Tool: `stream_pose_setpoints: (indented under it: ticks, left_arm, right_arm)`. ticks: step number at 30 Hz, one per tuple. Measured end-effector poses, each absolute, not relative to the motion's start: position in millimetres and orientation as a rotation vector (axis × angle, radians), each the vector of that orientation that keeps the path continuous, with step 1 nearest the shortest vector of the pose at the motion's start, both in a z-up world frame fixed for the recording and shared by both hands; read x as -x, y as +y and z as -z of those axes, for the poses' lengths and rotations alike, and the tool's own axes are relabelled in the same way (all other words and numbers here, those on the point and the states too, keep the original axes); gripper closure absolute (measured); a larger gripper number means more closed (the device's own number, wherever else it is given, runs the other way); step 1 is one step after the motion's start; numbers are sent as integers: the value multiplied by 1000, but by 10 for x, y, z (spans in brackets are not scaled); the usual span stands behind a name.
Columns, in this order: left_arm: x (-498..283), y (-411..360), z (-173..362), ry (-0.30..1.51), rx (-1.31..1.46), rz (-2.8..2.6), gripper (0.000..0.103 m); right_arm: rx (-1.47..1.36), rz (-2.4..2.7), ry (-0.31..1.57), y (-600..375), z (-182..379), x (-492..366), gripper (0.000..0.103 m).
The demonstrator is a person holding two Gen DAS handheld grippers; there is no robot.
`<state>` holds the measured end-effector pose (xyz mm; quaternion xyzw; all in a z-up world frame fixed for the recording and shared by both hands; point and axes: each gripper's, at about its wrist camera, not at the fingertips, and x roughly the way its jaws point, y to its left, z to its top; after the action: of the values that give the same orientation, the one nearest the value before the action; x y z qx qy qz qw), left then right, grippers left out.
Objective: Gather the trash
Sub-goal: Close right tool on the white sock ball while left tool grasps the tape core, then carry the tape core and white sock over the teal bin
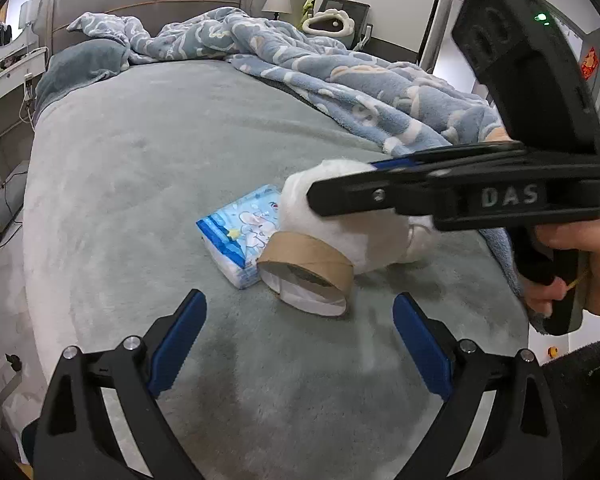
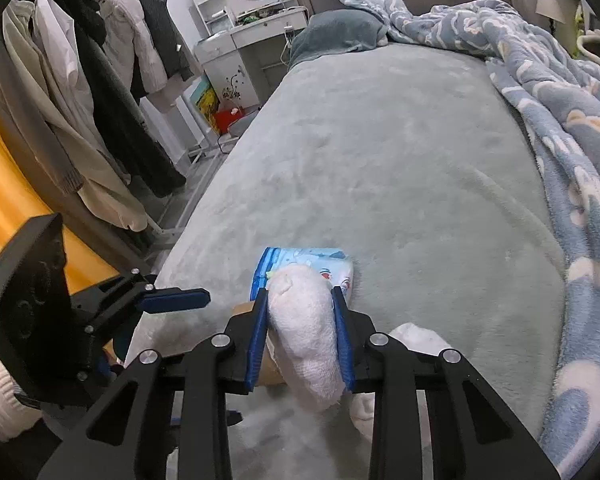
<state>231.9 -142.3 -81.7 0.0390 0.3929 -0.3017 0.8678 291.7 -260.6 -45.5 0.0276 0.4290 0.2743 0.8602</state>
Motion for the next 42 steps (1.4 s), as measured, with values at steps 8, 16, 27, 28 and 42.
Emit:
stream_pose_setpoints:
  ticks: [8,16,27,28,42]
  left_arm:
    - [-2389,-1482,870,836,-47,608,8]
    - [-2440,-1520,881,850,-6,592,16]
    - [-2480,-1540,884,870,9,588,41]
    - [-2481,-1536,880,869,11,588,44]
    - [-2426,-1267,731,842,35,568,46]
  right_arm:
    - [-72,-554,868,-2724,396,-2875,72]
    - [-122,-529,797,-2916,277,-2851,72]
    - [-144,-520,777,-3012,247,-2846,72]
    - [-148,-519,774,-3021,244,-2849,72]
    - [-196,-551,723,-2735,87,-2935,72]
